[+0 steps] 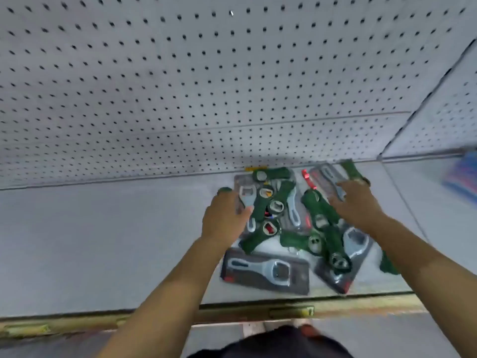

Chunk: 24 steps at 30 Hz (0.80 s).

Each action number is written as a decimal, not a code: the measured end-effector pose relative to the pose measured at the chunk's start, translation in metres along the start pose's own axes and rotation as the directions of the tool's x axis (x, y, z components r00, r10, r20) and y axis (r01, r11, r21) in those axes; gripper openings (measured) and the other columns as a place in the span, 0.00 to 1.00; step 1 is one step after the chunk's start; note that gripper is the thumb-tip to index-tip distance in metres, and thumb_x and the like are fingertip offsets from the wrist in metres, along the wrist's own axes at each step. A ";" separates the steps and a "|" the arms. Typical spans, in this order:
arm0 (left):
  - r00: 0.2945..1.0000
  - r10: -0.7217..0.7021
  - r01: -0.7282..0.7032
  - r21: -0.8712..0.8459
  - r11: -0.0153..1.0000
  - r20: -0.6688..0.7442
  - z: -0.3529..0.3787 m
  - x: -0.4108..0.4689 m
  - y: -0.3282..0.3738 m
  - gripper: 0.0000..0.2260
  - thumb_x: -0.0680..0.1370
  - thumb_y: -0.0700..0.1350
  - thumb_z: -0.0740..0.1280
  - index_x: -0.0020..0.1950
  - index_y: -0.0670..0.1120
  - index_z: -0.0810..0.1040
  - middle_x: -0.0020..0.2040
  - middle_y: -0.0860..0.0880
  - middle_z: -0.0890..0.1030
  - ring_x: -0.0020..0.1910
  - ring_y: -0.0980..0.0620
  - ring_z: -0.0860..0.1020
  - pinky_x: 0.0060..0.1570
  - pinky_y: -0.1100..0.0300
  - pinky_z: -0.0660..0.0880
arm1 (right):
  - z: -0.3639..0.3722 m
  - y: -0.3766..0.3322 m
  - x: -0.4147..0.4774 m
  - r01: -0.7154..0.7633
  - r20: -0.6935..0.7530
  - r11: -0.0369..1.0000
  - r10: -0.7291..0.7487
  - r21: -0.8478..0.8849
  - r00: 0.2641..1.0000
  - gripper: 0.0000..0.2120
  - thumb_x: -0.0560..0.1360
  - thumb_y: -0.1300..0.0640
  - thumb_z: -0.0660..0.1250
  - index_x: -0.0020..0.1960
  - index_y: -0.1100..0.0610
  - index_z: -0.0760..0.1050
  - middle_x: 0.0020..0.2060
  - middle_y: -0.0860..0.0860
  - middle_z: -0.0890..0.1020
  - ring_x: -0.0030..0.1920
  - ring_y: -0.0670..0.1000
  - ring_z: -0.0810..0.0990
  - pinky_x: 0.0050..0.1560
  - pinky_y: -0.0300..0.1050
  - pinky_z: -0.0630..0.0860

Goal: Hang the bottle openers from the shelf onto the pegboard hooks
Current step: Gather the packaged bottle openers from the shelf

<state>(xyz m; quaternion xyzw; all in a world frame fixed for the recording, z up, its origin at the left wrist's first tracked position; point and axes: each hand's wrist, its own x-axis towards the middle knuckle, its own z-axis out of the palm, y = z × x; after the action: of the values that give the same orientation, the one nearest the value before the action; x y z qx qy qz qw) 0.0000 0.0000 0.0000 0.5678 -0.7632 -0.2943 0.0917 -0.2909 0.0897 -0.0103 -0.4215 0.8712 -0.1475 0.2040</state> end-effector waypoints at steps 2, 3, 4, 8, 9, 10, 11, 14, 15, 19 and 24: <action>0.999 -0.029 0.029 0.037 0.999 -0.014 0.012 0.001 0.000 0.15 0.77 0.59 0.67 0.55 0.50 0.76 0.54 0.48 0.81 0.53 0.46 0.79 0.53 0.49 0.79 | 0.005 0.003 -0.003 -0.007 -0.046 0.999 0.005 -0.045 0.999 0.20 0.80 0.47 0.63 0.68 0.55 0.72 0.63 0.61 0.77 0.60 0.64 0.77 0.61 0.60 0.76; 0.999 -0.027 0.029 0.079 0.996 -0.029 0.018 0.000 -0.002 0.15 0.77 0.59 0.67 0.55 0.50 0.75 0.53 0.49 0.81 0.53 0.46 0.79 0.53 0.49 0.79 | 0.008 0.005 -0.004 -0.004 -0.057 0.998 0.000 -0.062 0.998 0.18 0.80 0.47 0.62 0.67 0.54 0.71 0.64 0.59 0.76 0.61 0.63 0.76 0.61 0.60 0.75; 0.999 -0.029 0.033 0.104 0.994 -0.042 0.022 -0.004 -0.002 0.15 0.77 0.59 0.67 0.55 0.50 0.75 0.53 0.49 0.80 0.54 0.46 0.78 0.53 0.49 0.78 | 0.009 0.004 -0.009 -0.005 -0.066 0.998 0.001 -0.056 0.998 0.18 0.80 0.48 0.62 0.67 0.54 0.71 0.64 0.58 0.76 0.62 0.63 0.74 0.61 0.59 0.74; 0.994 -0.040 0.055 0.138 0.989 -0.105 0.036 -0.007 0.000 0.16 0.79 0.59 0.63 0.61 0.50 0.74 0.62 0.51 0.78 0.64 0.47 0.71 0.62 0.48 0.73 | 0.015 0.008 -0.010 -0.007 -0.175 1.000 0.009 0.011 0.985 0.22 0.79 0.51 0.66 0.69 0.60 0.70 0.65 0.60 0.76 0.67 0.62 0.69 0.64 0.59 0.70; 0.991 -0.064 0.080 0.144 0.986 -0.117 0.038 -0.006 0.002 0.18 0.80 0.59 0.62 0.63 0.50 0.73 0.64 0.50 0.77 0.66 0.46 0.70 0.63 0.48 0.72 | 0.018 0.010 -0.009 -0.026 -0.186 0.999 0.029 0.018 0.982 0.23 0.79 0.51 0.66 0.69 0.61 0.70 0.65 0.61 0.75 0.67 0.63 0.69 0.64 0.59 0.69; 0.989 -0.085 0.103 0.151 0.983 -0.123 0.040 -0.004 0.006 0.19 0.80 0.60 0.62 0.65 0.50 0.73 0.65 0.50 0.77 0.66 0.46 0.70 0.64 0.47 0.71 | 0.020 0.013 -0.009 -0.041 -0.183 0.999 0.044 0.022 0.982 0.23 0.79 0.51 0.67 0.69 0.61 0.70 0.66 0.61 0.75 0.67 0.63 0.68 0.64 0.59 0.68; 0.986 -0.099 0.120 0.162 0.979 -0.131 0.042 -0.003 0.009 0.20 0.80 0.60 0.61 0.66 0.50 0.73 0.66 0.49 0.76 0.66 0.45 0.69 0.63 0.48 0.70 | 0.024 0.016 -0.008 -0.045 -0.182 0.999 0.048 0.019 0.982 0.23 0.79 0.50 0.67 0.69 0.61 0.70 0.66 0.61 0.74 0.67 0.64 0.68 0.65 0.59 0.67; 0.981 -0.137 0.162 0.198 0.967 -0.137 0.046 0.003 0.019 0.22 0.80 0.62 0.61 0.66 0.48 0.74 0.65 0.47 0.76 0.66 0.44 0.70 0.62 0.47 0.69 | 0.029 0.020 -0.007 -0.028 -0.203 0.999 0.034 0.031 0.979 0.24 0.78 0.50 0.68 0.69 0.60 0.70 0.69 0.59 0.73 0.68 0.63 0.67 0.66 0.59 0.66; 0.977 -0.156 0.183 0.194 0.964 -0.146 0.047 0.004 0.022 0.22 0.80 0.63 0.62 0.64 0.48 0.75 0.63 0.46 0.77 0.65 0.44 0.71 0.61 0.47 0.70 | 0.029 0.021 -0.006 -0.024 -0.216 0.999 0.032 0.042 0.976 0.24 0.77 0.50 0.69 0.69 0.60 0.71 0.69 0.59 0.73 0.69 0.63 0.67 0.66 0.59 0.66; 0.943 -0.277 0.296 0.085 0.951 -0.185 0.050 0.009 0.035 0.23 0.77 0.62 0.69 0.61 0.45 0.76 0.62 0.42 0.76 0.62 0.41 0.73 0.59 0.47 0.72 | 0.031 0.024 -0.003 -0.072 -0.252 0.994 0.092 0.087 0.963 0.27 0.78 0.49 0.68 0.72 0.60 0.69 0.72 0.58 0.69 0.70 0.62 0.64 0.67 0.59 0.63; 0.888 -0.451 0.451 -0.020 0.892 -0.092 0.047 0.025 0.031 0.30 0.70 0.65 0.74 0.57 0.43 0.77 0.57 0.40 0.80 0.56 0.39 0.78 0.55 0.46 0.77 | 0.031 0.022 -0.002 -0.117 -0.258 0.985 0.146 0.126 0.955 0.27 0.75 0.45 0.71 0.70 0.55 0.72 0.68 0.59 0.68 0.68 0.62 0.66 0.66 0.58 0.63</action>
<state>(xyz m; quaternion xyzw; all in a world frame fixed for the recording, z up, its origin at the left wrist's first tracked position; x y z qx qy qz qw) -0.0559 -0.0008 -0.0251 0.7427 -0.6058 -0.2797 0.0565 -0.2899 0.1023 -0.0465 -0.3271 0.9075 -0.2361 0.1173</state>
